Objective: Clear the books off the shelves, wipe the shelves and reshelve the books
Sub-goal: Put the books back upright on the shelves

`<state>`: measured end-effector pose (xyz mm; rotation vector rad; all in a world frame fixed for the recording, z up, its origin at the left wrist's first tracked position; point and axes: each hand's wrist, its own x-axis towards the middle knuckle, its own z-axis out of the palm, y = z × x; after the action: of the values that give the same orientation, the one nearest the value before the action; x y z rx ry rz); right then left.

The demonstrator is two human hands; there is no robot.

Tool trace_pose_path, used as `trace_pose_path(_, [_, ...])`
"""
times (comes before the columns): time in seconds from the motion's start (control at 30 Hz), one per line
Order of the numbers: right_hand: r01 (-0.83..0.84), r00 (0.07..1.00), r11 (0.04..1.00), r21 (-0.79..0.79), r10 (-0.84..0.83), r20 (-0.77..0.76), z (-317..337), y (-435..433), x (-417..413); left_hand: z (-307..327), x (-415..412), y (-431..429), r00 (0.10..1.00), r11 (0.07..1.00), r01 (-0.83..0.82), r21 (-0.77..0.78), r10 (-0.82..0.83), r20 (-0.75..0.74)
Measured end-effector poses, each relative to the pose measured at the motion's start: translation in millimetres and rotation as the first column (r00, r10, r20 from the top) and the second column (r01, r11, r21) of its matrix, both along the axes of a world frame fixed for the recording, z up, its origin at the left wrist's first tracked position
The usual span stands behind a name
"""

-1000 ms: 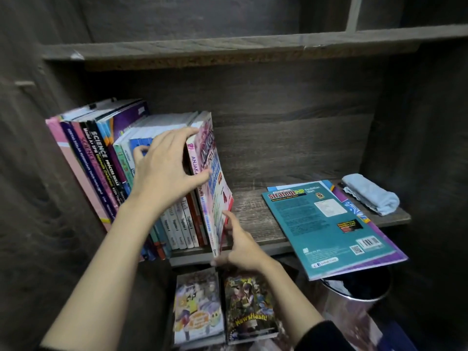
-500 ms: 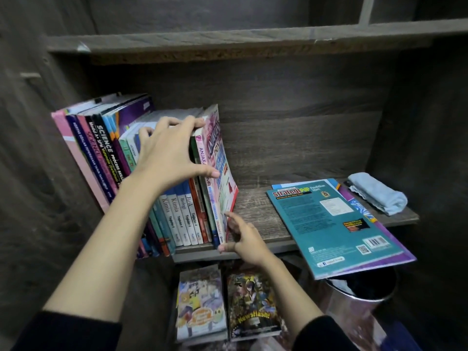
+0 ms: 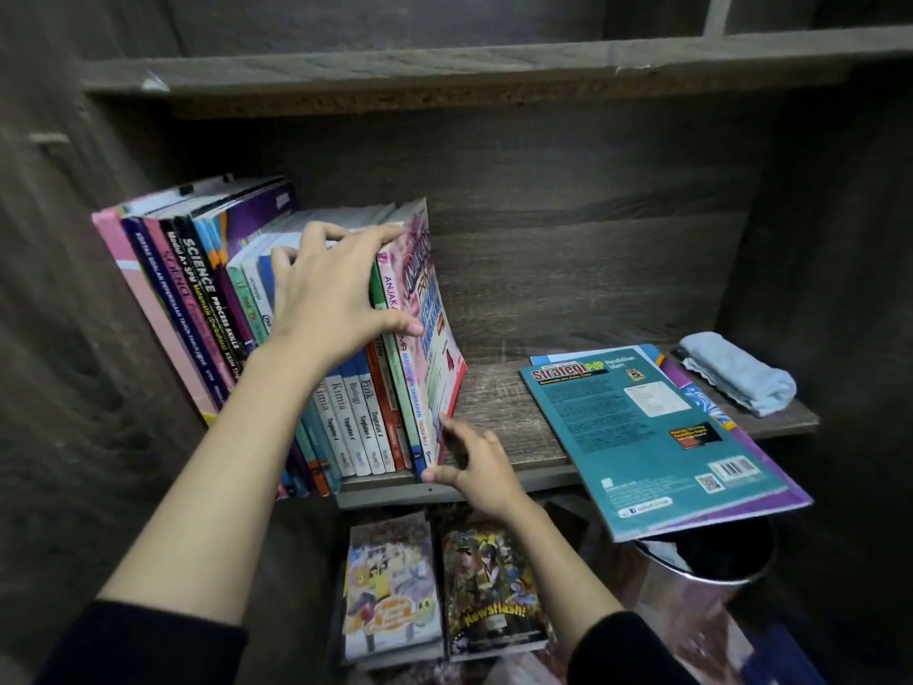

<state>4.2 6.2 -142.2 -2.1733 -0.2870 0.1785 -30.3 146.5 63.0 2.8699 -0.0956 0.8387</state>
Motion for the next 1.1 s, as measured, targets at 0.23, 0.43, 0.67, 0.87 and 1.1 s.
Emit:
trace_pose_path(0.23, [-0.009,0.998,0.999,-0.045,0.005,-0.069,5,2,1,-5,-3,-8,0.997,0.996,-0.067,0.052,0.065,0.036])
trace_pose_path(0.43, [-0.025,0.998,0.999,-0.046,0.027,0.049,41,-15,0,-22,-17,-44,0.918,0.998,-0.011,-0.054,0.032,0.396])
trace_pose_path(0.67, [0.420,0.873,0.905,-0.072,-0.381,0.303,70,-96,-13,-72,-17,-114,0.955,0.817,0.232,-0.528,-0.088,0.283])
trace_pose_path(0.87, [0.671,0.739,0.648,-0.361,-0.621,0.260,56,-180,-19,-144,-3,-149,0.925,0.783,-0.101,-0.614,-0.154,-0.348])
trace_pose_path(1.1, [0.603,0.743,0.609,-0.515,-0.664,0.085,30,-213,-24,-188,8,-169,0.699,0.727,-0.288,-0.624,-0.285,-0.656])
